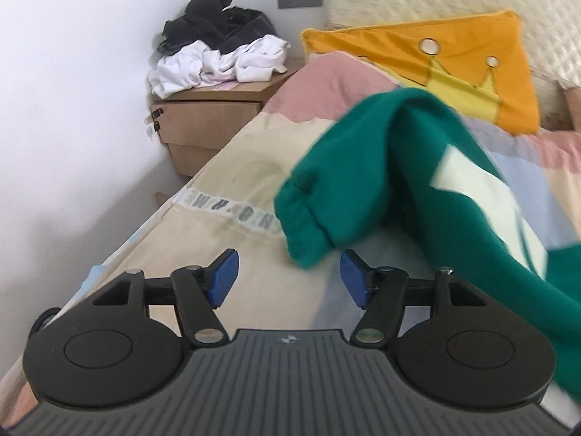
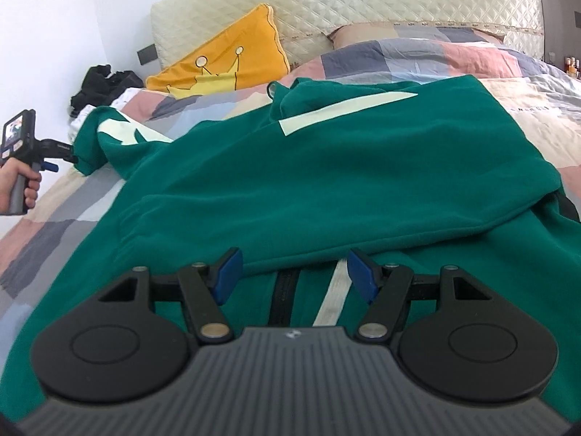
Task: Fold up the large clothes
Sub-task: 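Grasp the other sleeve cuff with the left gripper and lift it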
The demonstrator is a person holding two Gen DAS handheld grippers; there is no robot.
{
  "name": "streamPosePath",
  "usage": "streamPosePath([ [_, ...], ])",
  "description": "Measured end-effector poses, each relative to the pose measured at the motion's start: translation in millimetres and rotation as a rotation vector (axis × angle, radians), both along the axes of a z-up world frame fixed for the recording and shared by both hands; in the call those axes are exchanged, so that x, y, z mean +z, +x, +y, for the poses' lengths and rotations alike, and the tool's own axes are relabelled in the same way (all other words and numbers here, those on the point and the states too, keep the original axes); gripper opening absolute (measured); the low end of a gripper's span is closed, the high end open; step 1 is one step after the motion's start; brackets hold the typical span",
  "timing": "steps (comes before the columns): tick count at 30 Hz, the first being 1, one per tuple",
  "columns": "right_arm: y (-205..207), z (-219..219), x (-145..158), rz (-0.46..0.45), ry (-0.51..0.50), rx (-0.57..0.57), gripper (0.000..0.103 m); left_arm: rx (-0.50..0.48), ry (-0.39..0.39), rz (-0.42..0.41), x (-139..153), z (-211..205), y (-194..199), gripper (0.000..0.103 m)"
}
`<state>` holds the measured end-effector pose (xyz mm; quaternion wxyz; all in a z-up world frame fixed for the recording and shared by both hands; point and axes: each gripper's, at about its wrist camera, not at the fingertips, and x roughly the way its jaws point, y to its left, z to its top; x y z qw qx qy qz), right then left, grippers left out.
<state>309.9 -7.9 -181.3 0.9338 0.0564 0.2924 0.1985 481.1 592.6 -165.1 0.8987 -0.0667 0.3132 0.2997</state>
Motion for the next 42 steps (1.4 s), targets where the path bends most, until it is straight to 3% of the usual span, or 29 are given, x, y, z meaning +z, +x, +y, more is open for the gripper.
streamPosePath([
  [5,13.4,4.6,-8.9,0.04,0.014,0.005,0.068,0.034,-0.091,-0.072,-10.7,31.0,26.2,0.068],
  [10,11.3,-1.6,-9.4,0.065,0.103,0.029,0.068,0.06,-0.093,-0.11,-17.2,34.8,47.1,0.068],
  [12,11.5,-0.3,-7.8,0.066,0.116,0.031,0.068,0.065,-0.098,-0.114,-19.7,31.4,51.5,0.059],
  [13,11.5,1.4,-7.5,0.063,0.108,0.032,0.068,0.061,-0.099,-0.116,-20.1,30.1,54.3,0.043],
  [19,13.9,7.0,-5.1,0.054,0.098,0.054,0.068,0.075,-0.045,-0.052,-1.2,17.8,58.7,0.024],
  [25,14.0,-0.7,-4.9,0.061,0.102,0.037,0.068,-0.004,0.014,0.047,70.1,-13.6,45.6,0.021],
  [31,-3.0,-17.9,16.9,-0.011,0.152,0.038,0.068,-0.058,-0.006,0.124,173.9,-64.1,10.4,0.02],
  [38,-23.5,-49.4,37.1,-0.061,0.255,0.034,0.068,-0.183,0.021,0.127,289.3,-177.9,-41.5,0.019],
  [42,-39.0,-71.7,52.7,-0.125,0.294,0.018,0.068,-0.293,0.141,0.112,334.3,-264.2,-70.1,0.019],
])
